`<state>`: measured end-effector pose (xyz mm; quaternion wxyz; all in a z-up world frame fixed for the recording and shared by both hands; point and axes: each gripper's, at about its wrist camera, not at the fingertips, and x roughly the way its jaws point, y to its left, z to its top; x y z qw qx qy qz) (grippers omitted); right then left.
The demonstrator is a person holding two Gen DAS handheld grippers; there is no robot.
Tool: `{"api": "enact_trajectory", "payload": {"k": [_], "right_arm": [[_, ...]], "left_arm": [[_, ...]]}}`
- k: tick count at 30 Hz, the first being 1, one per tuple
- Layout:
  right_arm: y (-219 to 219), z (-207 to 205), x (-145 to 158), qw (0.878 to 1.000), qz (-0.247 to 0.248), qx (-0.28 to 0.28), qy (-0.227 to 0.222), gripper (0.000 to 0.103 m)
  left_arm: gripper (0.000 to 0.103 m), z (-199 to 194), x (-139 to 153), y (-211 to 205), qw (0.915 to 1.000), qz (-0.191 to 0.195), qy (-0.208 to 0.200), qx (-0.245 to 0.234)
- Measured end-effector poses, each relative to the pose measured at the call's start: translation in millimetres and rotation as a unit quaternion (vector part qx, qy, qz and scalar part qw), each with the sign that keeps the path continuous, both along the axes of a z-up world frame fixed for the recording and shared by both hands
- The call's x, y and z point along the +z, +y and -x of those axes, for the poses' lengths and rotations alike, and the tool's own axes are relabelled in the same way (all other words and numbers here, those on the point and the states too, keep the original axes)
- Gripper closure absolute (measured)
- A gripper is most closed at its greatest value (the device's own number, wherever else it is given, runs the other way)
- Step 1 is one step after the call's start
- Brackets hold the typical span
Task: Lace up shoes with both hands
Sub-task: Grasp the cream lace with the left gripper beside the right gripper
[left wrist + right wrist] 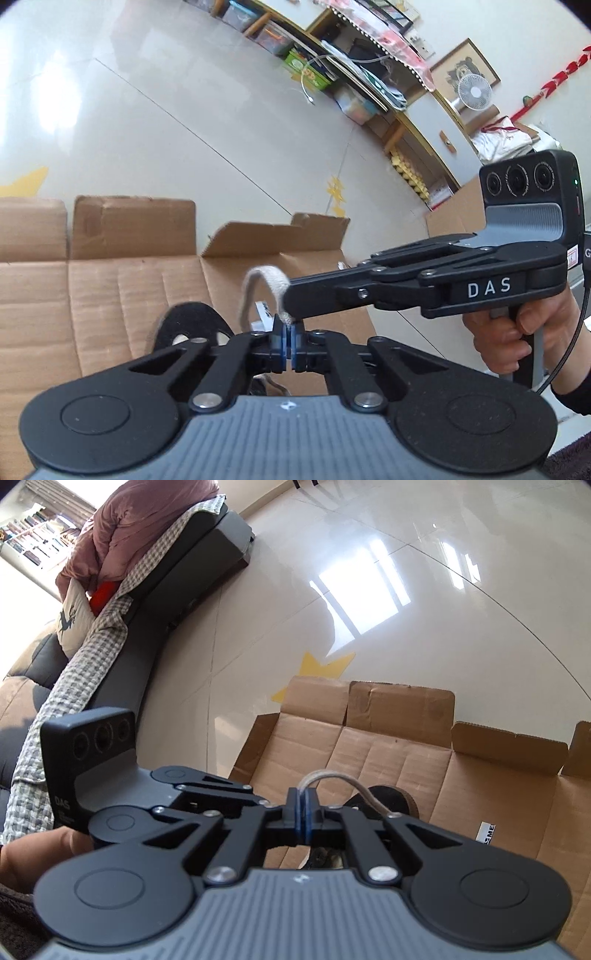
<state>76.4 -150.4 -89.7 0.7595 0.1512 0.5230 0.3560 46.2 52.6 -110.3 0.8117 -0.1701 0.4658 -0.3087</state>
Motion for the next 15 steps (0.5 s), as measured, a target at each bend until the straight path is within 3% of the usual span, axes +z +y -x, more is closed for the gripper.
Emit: {"api": "enact_trajectory", "payload": {"k": [6,8,9,12,15], "right_arm": [[-6,4,-8,0.999,0.034,-0.008,-0.007,0.095],[0,11,-11,0.998,0.061,0.01,-0.027,0.09],[4,15,-12,0.997,0.072,0.021,-0.037,0.085],[14,23,-10,0.996,0.064,0.043,-0.051,0.082],[26,28,1,0.991,0.063,0.06,-0.1,0.082]], "left_arm": [[0.102,-13,26,22,0.9981,-0.011,-0.044,0.041],[0.102,-18,34,29,0.9972,-0.005,-0.05,0.055],[0.102,-19,36,32,0.9969,0.0,-0.049,0.062],[0.102,-21,37,36,0.9967,0.02,-0.035,0.071],[0.102,-23,31,37,0.9965,0.042,-0.006,0.072]]}}
